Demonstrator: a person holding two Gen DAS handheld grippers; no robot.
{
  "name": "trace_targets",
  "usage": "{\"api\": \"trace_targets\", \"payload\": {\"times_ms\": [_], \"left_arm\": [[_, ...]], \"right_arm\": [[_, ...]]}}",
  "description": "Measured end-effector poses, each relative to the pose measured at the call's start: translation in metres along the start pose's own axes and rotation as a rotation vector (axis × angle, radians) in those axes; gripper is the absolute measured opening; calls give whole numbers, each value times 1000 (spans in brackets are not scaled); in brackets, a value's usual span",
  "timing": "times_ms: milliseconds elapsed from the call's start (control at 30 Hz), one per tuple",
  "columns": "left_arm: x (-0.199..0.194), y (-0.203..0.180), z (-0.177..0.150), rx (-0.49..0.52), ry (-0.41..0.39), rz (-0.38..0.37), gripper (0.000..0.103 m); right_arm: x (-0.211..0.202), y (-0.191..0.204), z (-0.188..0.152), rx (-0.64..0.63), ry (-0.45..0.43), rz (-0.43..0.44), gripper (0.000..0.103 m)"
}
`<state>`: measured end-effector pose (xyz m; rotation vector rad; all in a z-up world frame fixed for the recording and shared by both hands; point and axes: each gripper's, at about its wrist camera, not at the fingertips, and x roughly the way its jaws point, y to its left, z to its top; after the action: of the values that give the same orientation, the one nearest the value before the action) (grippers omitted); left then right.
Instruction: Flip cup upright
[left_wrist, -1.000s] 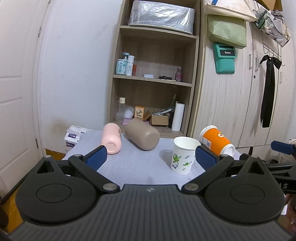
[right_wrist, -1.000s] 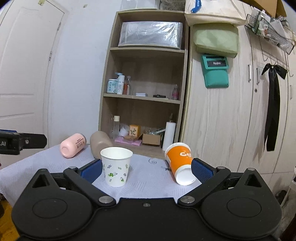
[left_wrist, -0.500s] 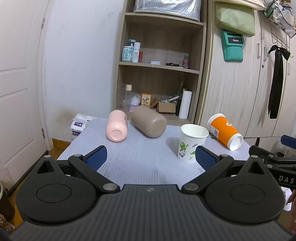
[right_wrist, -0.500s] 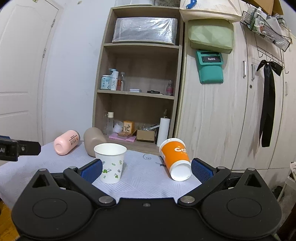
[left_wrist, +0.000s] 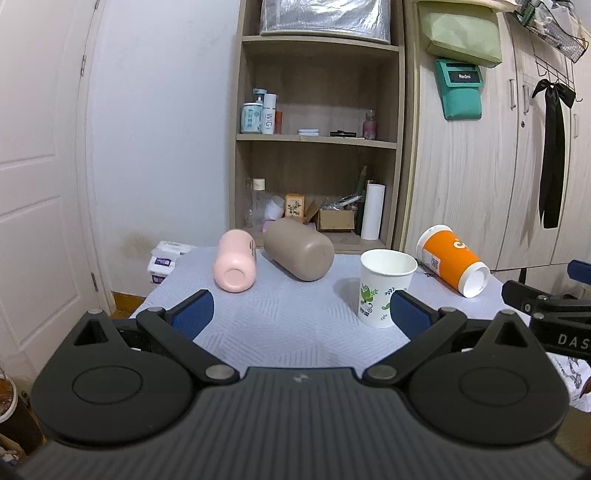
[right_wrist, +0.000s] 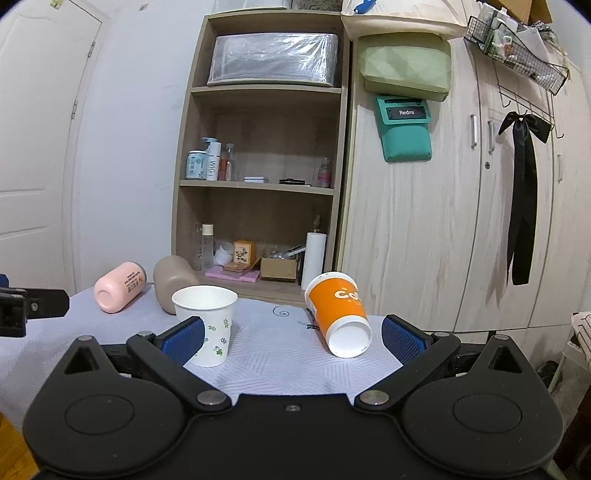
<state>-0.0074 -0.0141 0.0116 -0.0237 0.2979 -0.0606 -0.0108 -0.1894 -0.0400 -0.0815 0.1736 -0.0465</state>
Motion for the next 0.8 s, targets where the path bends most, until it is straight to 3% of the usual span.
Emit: {"api": "trace_targets", "payload": {"times_ms": [467,800], "left_arm": [[-4,2,1,-18,-15,0,103],[1,1,0,-1,16,17,103]], "right_arm": [[-1,1,0,-1,1,5,103],[-1,3,1,-4,1,5,103]]}}
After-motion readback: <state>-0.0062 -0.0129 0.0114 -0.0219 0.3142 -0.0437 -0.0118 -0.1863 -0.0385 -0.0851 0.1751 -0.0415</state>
